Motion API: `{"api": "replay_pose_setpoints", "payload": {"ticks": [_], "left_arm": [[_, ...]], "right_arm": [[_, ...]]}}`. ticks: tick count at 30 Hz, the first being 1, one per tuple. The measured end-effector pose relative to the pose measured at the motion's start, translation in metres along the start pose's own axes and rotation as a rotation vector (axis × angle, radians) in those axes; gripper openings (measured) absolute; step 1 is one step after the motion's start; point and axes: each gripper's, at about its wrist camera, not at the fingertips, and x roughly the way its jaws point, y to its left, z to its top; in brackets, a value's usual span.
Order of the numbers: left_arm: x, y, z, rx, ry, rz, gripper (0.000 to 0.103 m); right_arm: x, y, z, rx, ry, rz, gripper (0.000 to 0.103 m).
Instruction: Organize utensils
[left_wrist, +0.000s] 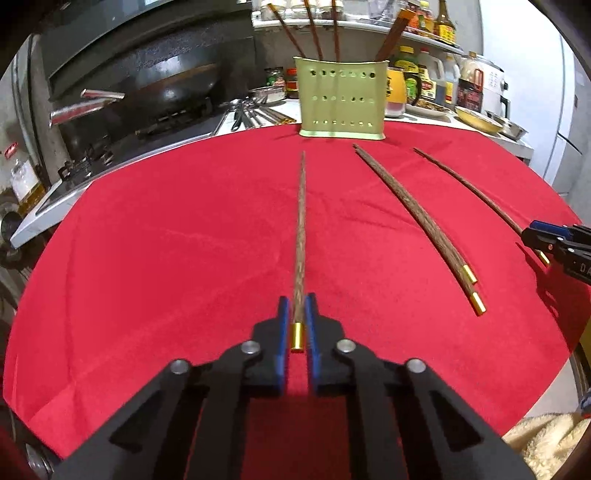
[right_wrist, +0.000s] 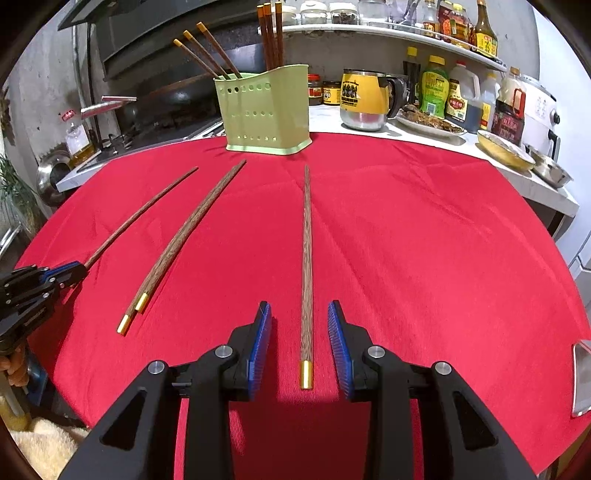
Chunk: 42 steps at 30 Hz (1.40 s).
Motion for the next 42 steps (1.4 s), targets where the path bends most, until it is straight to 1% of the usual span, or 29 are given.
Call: {"api": "replay_pose_setpoints", "payload": {"ticks": [3,8,13,15,18,20,21,23,25,27,30,32,33,35,38,40,42], "left_arm": [[0.000,-0.003,-0.001,0.018,-0.001,0.016,0.008],[0.000,-0.005,0.000,0.023,0.010,0.018,0.008],[-0.001,-0.006,-0.001,0.022,0.009,0.019,0.008],[-0.001,-0.006,-0.001,0.024,0.003,0.020,0.008],[0.000,-0.008,-0.002,0.031,-0.012,0.027,0.008],[0.000,-0.009,-0.002,0.033,-0.021,0.025,0.008],[0.001,-0.009,-0.002,0.035,-0.024,0.026,0.007],[0.001,-0.005,0.000,0.022,-0.023,0.002,0.007],[-0.002,0.000,0.003,-0.008,-0.028,-0.037,0.007],[-0.012,0.004,0.010,-0.015,-0.070,-0.040,0.007],[-0.031,0.013,0.024,-0.043,-0.137,-0.061,0.007],[-0.050,0.022,0.040,-0.062,-0.213,-0.066,0.007],[-0.057,0.024,0.045,-0.063,-0.239,-0.065,0.007],[-0.080,0.031,0.062,-0.063,-0.329,-0.053,0.007],[-0.106,0.038,0.079,-0.064,-0.419,-0.050,0.007],[-0.118,0.040,0.089,-0.065,-0.461,-0.050,0.007],[-0.125,0.042,0.095,-0.066,-0.486,-0.048,0.007]], "right_arm": [[-0.002,0.000,-0.009,-0.011,0.000,0.005,0.034],[-0.007,0.004,-0.016,-0.019,-0.020,-0.010,0.032],[-0.011,-0.003,-0.020,0.010,-0.035,-0.031,0.015],[-0.012,0.000,-0.023,-0.007,-0.045,-0.040,0.015],[-0.013,0.007,-0.026,-0.058,-0.063,-0.080,0.016],[-0.013,0.009,-0.027,-0.064,-0.075,-0.083,0.012],[-0.013,0.008,-0.028,-0.053,-0.078,-0.066,0.007],[-0.013,0.008,-0.026,-0.046,-0.076,-0.068,0.007],[-0.013,0.005,-0.023,-0.025,-0.067,-0.043,0.007],[-0.019,0.003,-0.017,0.000,-0.080,-0.015,0.007],[-0.038,0.003,-0.001,0.004,-0.144,-0.007,0.007],[-0.053,0.002,0.010,0.012,-0.188,0.006,0.007],[-0.062,0.002,0.019,0.018,-0.215,0.015,0.007],[-0.077,0.001,0.032,0.023,-0.262,0.025,0.007],[-0.101,0.002,0.054,0.013,-0.341,0.023,0.007],[-0.117,0.004,0.068,0.000,-0.390,0.020,0.007],[-0.129,0.006,0.079,-0.008,-0.427,0.020,0.007]]}}
